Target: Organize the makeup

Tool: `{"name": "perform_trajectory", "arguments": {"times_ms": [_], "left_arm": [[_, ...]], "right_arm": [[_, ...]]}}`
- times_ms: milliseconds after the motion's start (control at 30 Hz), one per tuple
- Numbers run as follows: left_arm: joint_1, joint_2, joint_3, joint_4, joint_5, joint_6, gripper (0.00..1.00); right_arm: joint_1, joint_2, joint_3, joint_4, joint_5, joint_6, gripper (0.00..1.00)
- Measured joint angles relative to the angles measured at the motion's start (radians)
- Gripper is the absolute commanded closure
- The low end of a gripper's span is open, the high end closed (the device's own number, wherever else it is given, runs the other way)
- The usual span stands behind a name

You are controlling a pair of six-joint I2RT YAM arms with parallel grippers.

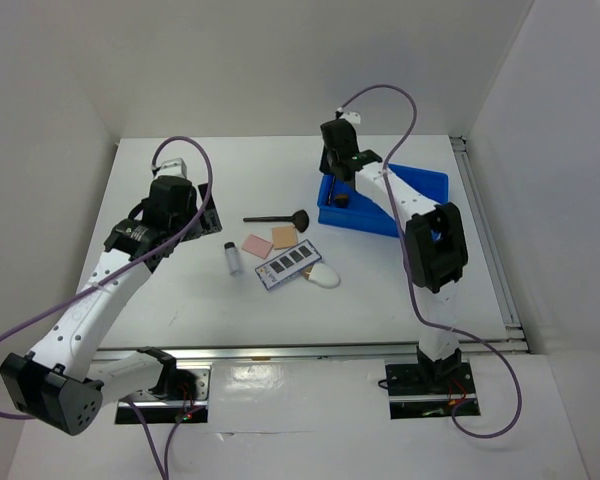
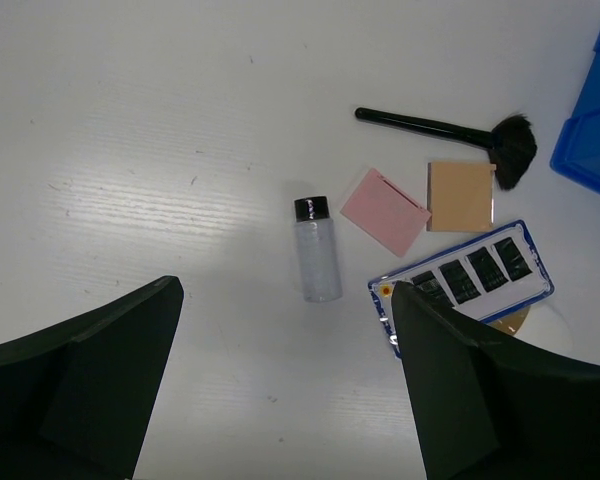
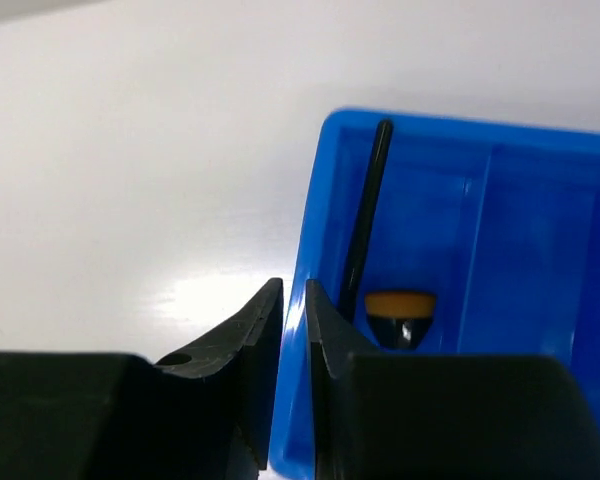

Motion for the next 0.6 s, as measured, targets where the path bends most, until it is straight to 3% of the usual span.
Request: {"name": "perform_trajectory", "arguments": {"times_ms": [100,233,267,333,367,467,600], "left_arm": [[0.0,0.001,0.0,-0.001,-0.001,0.002,0.0],[0.0,0.001,0.0,-0.007,-0.008,0.003,0.0],[0.0,0.001,0.0,-0.007,-0.008,0.003,0.0],[0.0,0.001,0.0,-0.008,-0.01,0.003,0.0],[0.0,0.001,0.0,-0.008,-0.01,0.003,0.0],[0.0,0.0,0.0,-0.014,-0.014,0.003,0.0],[0.0,-0.005,0.0,-0.018,-0.025,0.003,0.0]], "right_arm": [[-0.052,0.031,0.055,0.0,-0.053,0.024,0.78],[-0.091,0.047,0.064,0.005,-0.095,0.012,0.66],[-0.085,0.048,0.064,0.009,-0.105,-0.008,0.58],[-0.052,0.05,0.064,0.023,-0.134,-0.073,0.49],[-0.024,0.052,0.069,0.027,-0.151,-0.125,0.39],[0.075,0.085,0.113,0.029,-0.204,-0.3,0.27],[0.195,0.182,0.209,-0.001,-0.258,-0.479,0.23]]}}
